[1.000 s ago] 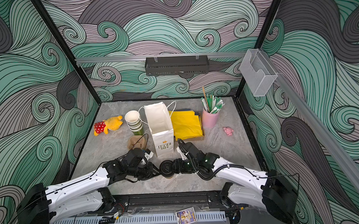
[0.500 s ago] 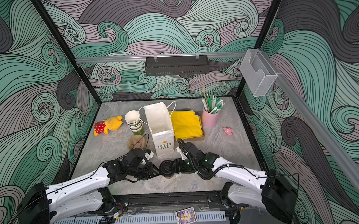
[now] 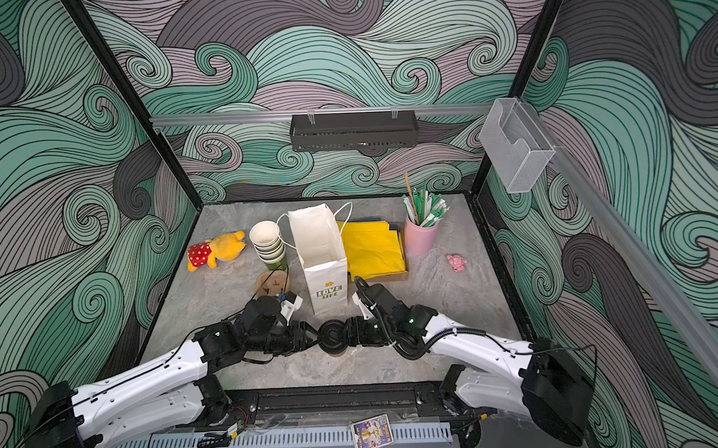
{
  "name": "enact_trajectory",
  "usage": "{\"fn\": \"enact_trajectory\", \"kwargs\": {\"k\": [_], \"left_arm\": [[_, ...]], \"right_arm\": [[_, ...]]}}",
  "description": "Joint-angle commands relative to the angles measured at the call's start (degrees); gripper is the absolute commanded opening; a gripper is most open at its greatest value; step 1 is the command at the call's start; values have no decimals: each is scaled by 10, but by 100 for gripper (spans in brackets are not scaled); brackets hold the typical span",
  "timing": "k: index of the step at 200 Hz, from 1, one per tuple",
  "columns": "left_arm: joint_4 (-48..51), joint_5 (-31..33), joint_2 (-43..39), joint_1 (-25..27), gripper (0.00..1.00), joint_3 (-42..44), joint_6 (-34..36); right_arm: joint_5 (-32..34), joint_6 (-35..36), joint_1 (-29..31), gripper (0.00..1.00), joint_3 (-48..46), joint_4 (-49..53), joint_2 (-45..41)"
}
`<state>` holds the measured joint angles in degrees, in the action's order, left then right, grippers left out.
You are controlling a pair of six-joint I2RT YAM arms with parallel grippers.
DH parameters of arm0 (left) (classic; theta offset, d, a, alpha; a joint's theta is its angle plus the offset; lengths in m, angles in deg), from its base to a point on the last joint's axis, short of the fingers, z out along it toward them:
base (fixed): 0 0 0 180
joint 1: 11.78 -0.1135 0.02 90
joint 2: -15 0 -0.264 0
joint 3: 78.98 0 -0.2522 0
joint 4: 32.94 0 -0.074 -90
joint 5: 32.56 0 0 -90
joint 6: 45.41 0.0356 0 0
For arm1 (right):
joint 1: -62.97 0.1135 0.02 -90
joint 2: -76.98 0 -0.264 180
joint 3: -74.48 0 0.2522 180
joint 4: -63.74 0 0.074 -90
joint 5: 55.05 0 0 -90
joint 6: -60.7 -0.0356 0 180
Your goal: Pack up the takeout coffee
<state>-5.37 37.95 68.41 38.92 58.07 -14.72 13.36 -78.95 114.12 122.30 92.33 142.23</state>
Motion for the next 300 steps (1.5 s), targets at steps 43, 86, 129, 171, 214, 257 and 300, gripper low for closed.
{"fn": "enact_trajectory", "kwargs": {"k": [43, 86, 129, 171, 214, 257, 300], "left_arm": [[0, 43, -2, -8, 59, -22, 3], [98, 191, -95, -18, 61, -23, -16], [187, 219, -170, -82, 64, -19, -16], [205, 191, -179, -114, 64, -16, -7], [200, 188, -186, -123, 64, -10, -9], [193, 179, -185, -131, 64, -8, -8], [188, 174, -182, -135, 63, -8, -7]], "right_arm": [[49, 34, 0, 82, 56, 93, -70], [241, 110, 113, 79, 204, 304, -12], [322, 160, 188, 84, 327, 387, 134], [329, 189, 200, 88, 389, 403, 229], [325, 183, 199, 83, 390, 387, 257], [322, 177, 196, 82, 388, 379, 273], [326, 174, 196, 76, 390, 377, 286]]}}
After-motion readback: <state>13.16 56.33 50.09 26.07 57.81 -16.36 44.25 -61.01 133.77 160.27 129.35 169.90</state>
